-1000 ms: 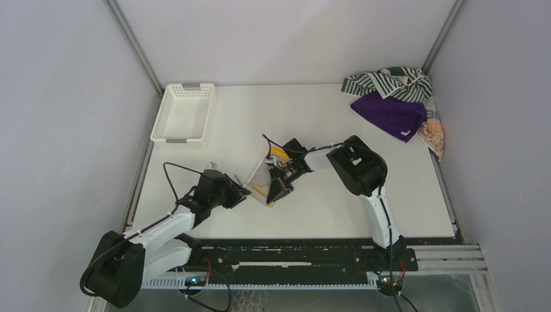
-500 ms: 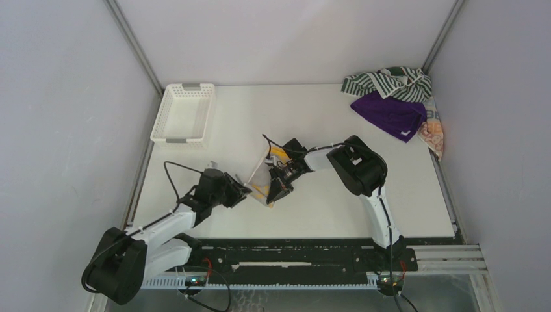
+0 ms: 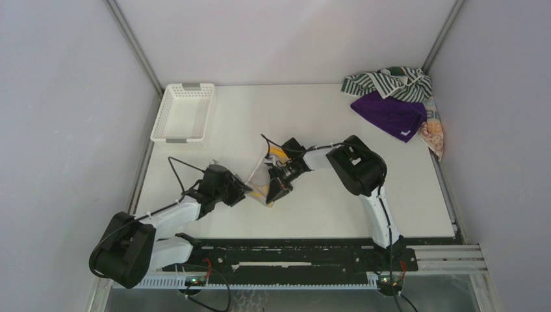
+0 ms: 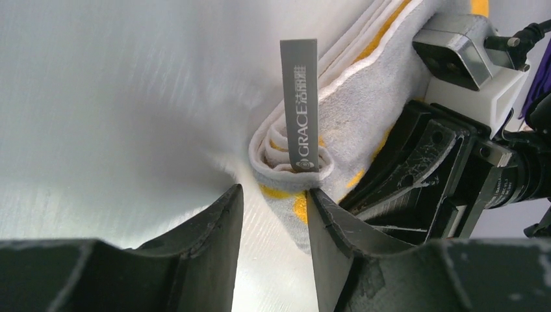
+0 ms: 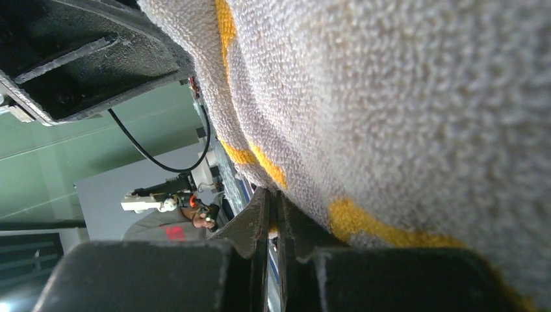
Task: Roll the towels
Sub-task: Roll the towel at the center of the board.
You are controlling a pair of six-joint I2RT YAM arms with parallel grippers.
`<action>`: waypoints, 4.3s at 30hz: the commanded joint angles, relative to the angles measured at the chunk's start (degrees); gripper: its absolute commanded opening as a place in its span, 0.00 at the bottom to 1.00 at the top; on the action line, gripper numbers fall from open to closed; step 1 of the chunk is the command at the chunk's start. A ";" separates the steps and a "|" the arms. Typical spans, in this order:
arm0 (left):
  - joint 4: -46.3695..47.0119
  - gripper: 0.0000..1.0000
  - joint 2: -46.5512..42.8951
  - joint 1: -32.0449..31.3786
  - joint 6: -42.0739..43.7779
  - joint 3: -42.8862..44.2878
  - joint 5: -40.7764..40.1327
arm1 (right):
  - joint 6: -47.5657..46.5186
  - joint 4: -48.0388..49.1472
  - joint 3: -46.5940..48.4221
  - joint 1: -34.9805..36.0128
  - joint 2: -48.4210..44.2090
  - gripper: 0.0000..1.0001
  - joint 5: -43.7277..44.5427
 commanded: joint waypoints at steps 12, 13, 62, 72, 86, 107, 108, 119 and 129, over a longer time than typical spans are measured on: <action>-10.12 0.37 9.32 0.66 -0.27 4.37 -1.83 | -6.12 -8.57 1.85 1.47 -7.89 0.11 16.53; -10.34 0.37 9.41 0.67 -0.19 4.35 -1.96 | -6.44 -9.02 2.12 1.78 -9.05 0.12 18.02; -14.62 0.37 16.25 0.73 4.21 11.17 1.52 | -41.82 5.68 -12.11 28.01 -18.94 0.46 75.25; -14.62 0.37 16.40 0.79 4.51 11.23 1.89 | -39.25 -2.08 -9.34 24.93 -14.92 0.31 72.62; -15.77 0.43 8.61 2.11 4.23 13.99 2.79 | -29.19 -13.79 0.03 11.77 -11.33 0.00 32.28; -10.64 0.64 -5.49 0.55 1.71 6.10 4.98 | -1.25 2.30 2.77 -2.05 5.35 0.00 -7.01; -10.54 0.66 -4.84 0.12 1.60 6.08 4.76 | -1.12 2.41 2.76 -2.05 5.49 0.00 -6.96; -12.34 0.67 5.12 -2.15 0.81 12.32 1.44 | -0.80 2.64 2.78 -1.57 5.85 0.00 -5.34; -17.48 0.54 10.74 -2.17 0.83 14.52 -3.09 | -1.82 1.38 2.78 -0.87 5.16 0.00 -3.43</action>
